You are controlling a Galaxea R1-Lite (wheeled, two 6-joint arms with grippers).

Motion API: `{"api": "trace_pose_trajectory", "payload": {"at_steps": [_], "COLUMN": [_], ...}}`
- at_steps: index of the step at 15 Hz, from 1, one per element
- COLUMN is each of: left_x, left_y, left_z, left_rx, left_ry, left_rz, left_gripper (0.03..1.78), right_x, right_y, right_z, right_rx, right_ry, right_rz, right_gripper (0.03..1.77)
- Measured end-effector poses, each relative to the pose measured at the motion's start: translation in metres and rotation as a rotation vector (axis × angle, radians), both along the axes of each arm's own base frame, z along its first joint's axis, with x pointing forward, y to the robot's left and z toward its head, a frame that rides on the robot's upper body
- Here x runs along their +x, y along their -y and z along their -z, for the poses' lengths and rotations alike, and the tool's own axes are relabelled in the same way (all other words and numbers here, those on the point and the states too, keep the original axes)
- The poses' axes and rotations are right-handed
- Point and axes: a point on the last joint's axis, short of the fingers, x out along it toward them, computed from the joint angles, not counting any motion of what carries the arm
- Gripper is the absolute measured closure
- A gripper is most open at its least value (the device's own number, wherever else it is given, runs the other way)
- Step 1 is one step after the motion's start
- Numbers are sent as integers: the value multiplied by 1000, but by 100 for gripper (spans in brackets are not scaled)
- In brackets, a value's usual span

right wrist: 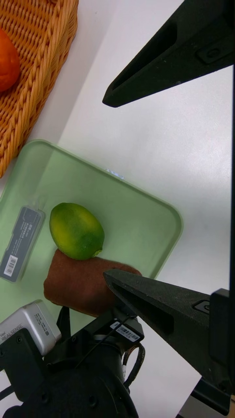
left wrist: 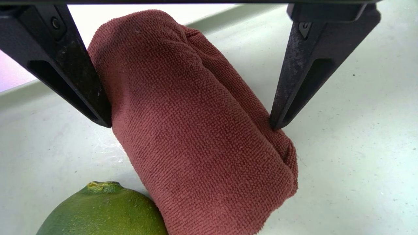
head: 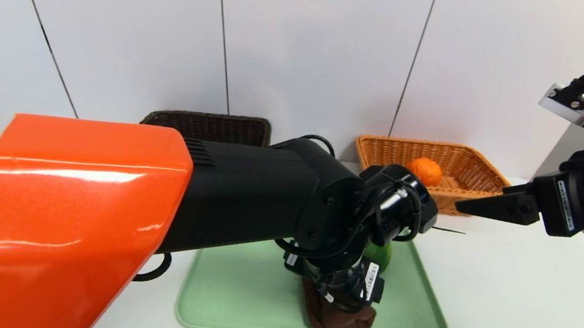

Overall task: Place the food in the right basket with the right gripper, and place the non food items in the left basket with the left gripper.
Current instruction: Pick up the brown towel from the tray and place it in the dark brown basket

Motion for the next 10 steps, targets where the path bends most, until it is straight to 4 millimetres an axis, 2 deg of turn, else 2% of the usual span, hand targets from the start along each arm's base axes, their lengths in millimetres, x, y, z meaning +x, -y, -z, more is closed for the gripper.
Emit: {"api": "trace_pose_trajectory", "payload": {"at_steps": [1,2,5,9,10], "left_x": [0,0,1,1,0], "left_y": [0,1,2,2,1], "left_z": [1,2,5,5,3], "left_rx": [0,-1,5,6,6], "left_ry": [-6,-12,-16,-13,-10], "left_rz": [4,7,6,5,5], "left_gripper": [12,20,67,109,140], "right_x": [0,0,0,1,1], "right_y": [0,0,0,0,0], "right_z": [0,0,1,1,1], "right_rx": [0,0,0,0,1], "right_ry": [-1,-1,-3,-3,0], "right_rz": [0,-1,0,0,0], "right_gripper": [9,9,9,9,9]}}
